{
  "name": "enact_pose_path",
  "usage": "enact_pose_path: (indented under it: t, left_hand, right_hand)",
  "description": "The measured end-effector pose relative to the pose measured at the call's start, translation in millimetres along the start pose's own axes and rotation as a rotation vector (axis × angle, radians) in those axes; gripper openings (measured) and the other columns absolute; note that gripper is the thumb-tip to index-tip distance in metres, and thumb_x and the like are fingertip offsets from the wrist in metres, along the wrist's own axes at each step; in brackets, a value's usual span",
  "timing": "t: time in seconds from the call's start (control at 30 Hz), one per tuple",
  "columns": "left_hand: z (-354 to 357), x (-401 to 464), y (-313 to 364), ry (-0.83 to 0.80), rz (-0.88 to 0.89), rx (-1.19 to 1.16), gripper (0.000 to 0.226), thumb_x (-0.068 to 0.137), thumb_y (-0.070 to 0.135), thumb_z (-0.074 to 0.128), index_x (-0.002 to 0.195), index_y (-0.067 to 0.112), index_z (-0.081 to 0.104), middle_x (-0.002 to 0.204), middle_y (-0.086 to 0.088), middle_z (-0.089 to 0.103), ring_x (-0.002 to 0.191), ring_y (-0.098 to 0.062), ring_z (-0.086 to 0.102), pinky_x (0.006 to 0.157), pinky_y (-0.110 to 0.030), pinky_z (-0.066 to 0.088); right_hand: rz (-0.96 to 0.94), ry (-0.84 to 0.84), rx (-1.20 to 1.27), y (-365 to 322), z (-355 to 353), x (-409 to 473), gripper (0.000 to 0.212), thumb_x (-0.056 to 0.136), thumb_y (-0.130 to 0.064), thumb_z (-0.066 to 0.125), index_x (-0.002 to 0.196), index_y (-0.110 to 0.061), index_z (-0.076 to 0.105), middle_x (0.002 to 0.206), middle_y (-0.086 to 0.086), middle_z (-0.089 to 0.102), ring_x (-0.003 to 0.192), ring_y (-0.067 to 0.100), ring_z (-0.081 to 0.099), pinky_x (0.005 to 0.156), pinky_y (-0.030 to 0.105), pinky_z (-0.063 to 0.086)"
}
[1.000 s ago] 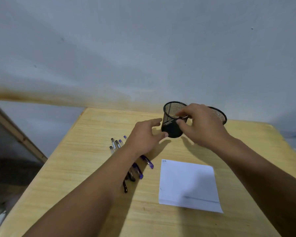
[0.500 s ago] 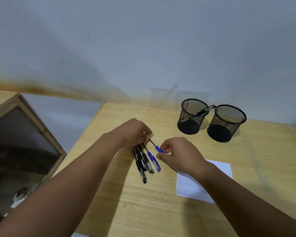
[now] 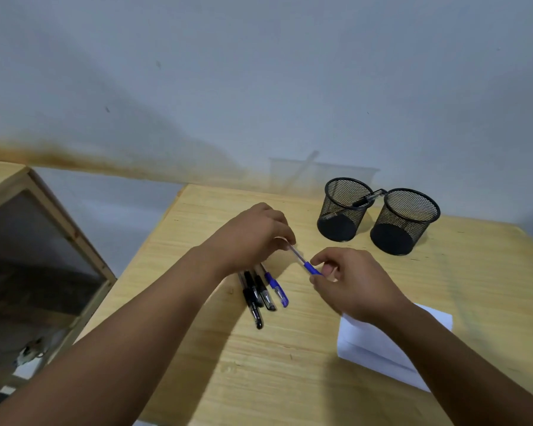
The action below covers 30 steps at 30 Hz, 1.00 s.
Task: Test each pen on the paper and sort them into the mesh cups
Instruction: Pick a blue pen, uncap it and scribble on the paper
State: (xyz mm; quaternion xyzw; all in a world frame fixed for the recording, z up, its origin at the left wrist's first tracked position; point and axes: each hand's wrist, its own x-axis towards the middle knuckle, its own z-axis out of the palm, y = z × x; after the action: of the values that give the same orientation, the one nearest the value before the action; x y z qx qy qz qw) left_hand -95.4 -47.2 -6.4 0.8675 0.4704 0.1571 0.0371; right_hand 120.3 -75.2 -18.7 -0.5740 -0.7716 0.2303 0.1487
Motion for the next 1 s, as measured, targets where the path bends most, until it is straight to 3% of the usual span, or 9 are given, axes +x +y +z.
enact_pose_path:
  t: [0.07, 0.23, 0.33, 0.4, 0.5, 0.6, 0.8, 1.0]
  left_hand:
    - [-5.8, 5.2, 13.0, 0.060, 0.087, 0.019, 0.015, 0.088, 0.020, 0.071, 0.102, 0.021, 0.076, 0.100, 0.002, 0.070, 0.098, -0.026, 0.056, 0.080, -0.034, 0.046]
    - [-13.7, 23.8, 44.5, 0.228, 0.263, 0.096, 0.020, 0.082, 0.020, 0.076, 0.102, 0.017, 0.076, 0.101, 0.000, 0.071, 0.097, -0.031, 0.060, 0.080, -0.035, 0.051]
    - [-13.3, 27.9, 61.2, 0.321, 0.157, 0.038, 0.047, 0.086, 0.033, 0.070, 0.129, 0.016, 0.062, 0.128, -0.002, 0.062, 0.116, -0.026, 0.052, 0.098, -0.033, 0.043]
    - [-9.8, 24.7, 74.9, 0.354, 0.037, -0.104, 0.054, 0.089, 0.038, 0.066, 0.137, 0.017, 0.055, 0.135, -0.001, 0.057, 0.123, -0.021, 0.047, 0.104, -0.026, 0.035]
    - [0.9, 16.9, 94.2, 0.316, -0.080, -0.241, 0.043, 0.090, 0.042, 0.062, 0.129, 0.021, 0.062, 0.124, 0.004, 0.065, 0.114, -0.012, 0.051, 0.093, -0.015, 0.031]
    - [12.6, 8.2, 109.6, 0.202, -0.130, -0.303, 0.036, 0.089, 0.046, 0.066, 0.119, 0.026, 0.069, 0.109, 0.012, 0.072, 0.103, -0.005, 0.058, 0.083, -0.019, 0.039]
    - [30.7, -3.3, 129.3, 0.123, -0.170, -0.433, 0.015, 0.089, 0.034, 0.069, 0.100, 0.027, 0.077, 0.092, 0.013, 0.076, 0.083, -0.003, 0.064, 0.077, -0.030, 0.051]
    - [33.7, -18.8, 138.8, 0.086, -0.267, -0.533, 0.015, 0.096, 0.023, 0.060, 0.096, 0.023, 0.075, 0.077, 0.005, 0.069, 0.074, -0.011, 0.057, 0.064, -0.021, 0.042]
  right_hand:
    - [-0.005, 0.020, 0.020, 7.0, -7.8, -8.2, 0.019, 0.086, -0.040, 0.067, 0.104, -0.033, 0.069, 0.079, -0.015, 0.064, 0.078, 0.008, 0.059, 0.069, 0.032, 0.052]
    - [-0.004, 0.074, 0.200, 19.3, -23.5, -25.5, 0.004, 0.086, -0.030, 0.072, 0.088, -0.027, 0.070, 0.071, -0.009, 0.066, 0.058, 0.008, 0.058, 0.053, 0.020, 0.042]
    - [0.084, 0.101, 0.458, 25.3, -33.7, -35.9, 0.004, 0.085, -0.019, 0.074, 0.083, -0.017, 0.071, 0.069, 0.001, 0.069, 0.053, 0.001, 0.060, 0.054, 0.014, 0.047]
    - [0.130, 0.120, 0.602, 31.3, -39.3, -42.9, 0.004, 0.085, -0.016, 0.074, 0.083, -0.014, 0.071, 0.069, 0.003, 0.072, 0.060, 0.006, 0.066, 0.062, 0.020, 0.052]
    - [0.192, 0.175, 0.854, 39.6, -45.5, -53.0, 0.003, 0.087, -0.010, 0.070, 0.089, -0.007, 0.069, 0.076, 0.010, 0.076, 0.073, 0.017, 0.073, 0.070, 0.029, 0.056]
    - [0.207, 0.229, 1.006, 42.8, -46.8, -61.7, 0.009, 0.088, -0.008, 0.068, 0.095, -0.004, 0.068, 0.082, 0.014, 0.077, 0.078, 0.022, 0.074, 0.071, 0.029, 0.059]
    - [0.178, 0.311, 0.947, 44.4, -31.3, -72.2, 0.009, 0.089, -0.015, 0.068, 0.087, -0.006, 0.068, 0.075, 0.009, 0.074, 0.068, 0.013, 0.067, 0.066, 0.022, 0.055]
    - [0.138, 0.355, 0.941, 39.5, -20.3, -80.0, 0.015, 0.094, -0.012, 0.061, 0.083, -0.015, 0.071, 0.079, 0.002, 0.074, 0.070, 0.007, 0.067, 0.070, 0.016, 0.056]
